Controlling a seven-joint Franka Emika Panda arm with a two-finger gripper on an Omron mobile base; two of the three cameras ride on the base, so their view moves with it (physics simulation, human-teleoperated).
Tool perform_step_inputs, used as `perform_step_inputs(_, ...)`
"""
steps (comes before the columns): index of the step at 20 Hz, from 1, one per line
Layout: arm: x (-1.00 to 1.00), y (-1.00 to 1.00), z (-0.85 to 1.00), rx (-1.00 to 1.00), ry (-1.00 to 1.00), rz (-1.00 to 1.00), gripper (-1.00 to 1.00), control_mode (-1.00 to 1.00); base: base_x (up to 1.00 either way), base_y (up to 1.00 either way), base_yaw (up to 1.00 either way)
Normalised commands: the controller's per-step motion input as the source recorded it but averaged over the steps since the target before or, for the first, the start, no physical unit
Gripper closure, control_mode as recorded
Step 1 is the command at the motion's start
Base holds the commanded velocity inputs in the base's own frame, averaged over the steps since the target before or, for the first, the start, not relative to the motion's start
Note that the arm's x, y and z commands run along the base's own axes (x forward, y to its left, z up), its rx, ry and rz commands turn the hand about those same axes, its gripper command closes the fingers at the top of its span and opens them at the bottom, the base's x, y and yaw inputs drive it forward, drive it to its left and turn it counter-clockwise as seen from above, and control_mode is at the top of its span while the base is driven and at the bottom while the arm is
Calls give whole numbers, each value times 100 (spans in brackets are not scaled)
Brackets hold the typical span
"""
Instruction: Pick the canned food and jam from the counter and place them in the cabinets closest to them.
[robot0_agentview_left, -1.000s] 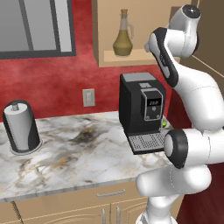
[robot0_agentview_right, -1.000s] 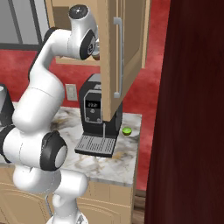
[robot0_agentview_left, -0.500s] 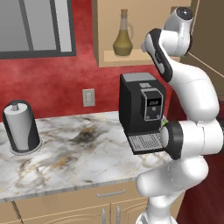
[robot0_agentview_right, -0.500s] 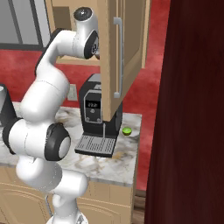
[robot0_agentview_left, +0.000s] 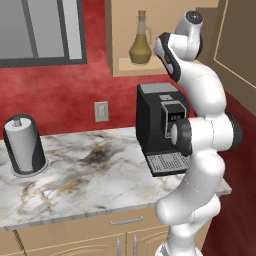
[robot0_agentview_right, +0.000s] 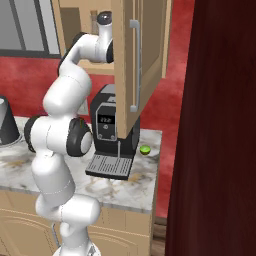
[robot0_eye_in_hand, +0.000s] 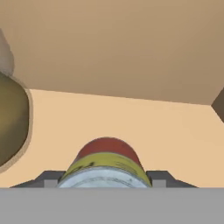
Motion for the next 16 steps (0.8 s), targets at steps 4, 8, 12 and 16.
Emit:
perform_step_inputs(4, 41, -12, 9, 2, 4, 0, -100, -100, 0, 0, 0)
perform_step_inputs(8, 41, -14, 5, 1, 1, 0, -100, -100, 0, 0, 0)
perform_step_inputs(12, 51, -11, 0, 0, -4, 0, -100, -100, 0, 0, 0)
perform_step_inputs(16, 24, -10, 1, 0, -7, 0, -100, -100, 0, 0, 0)
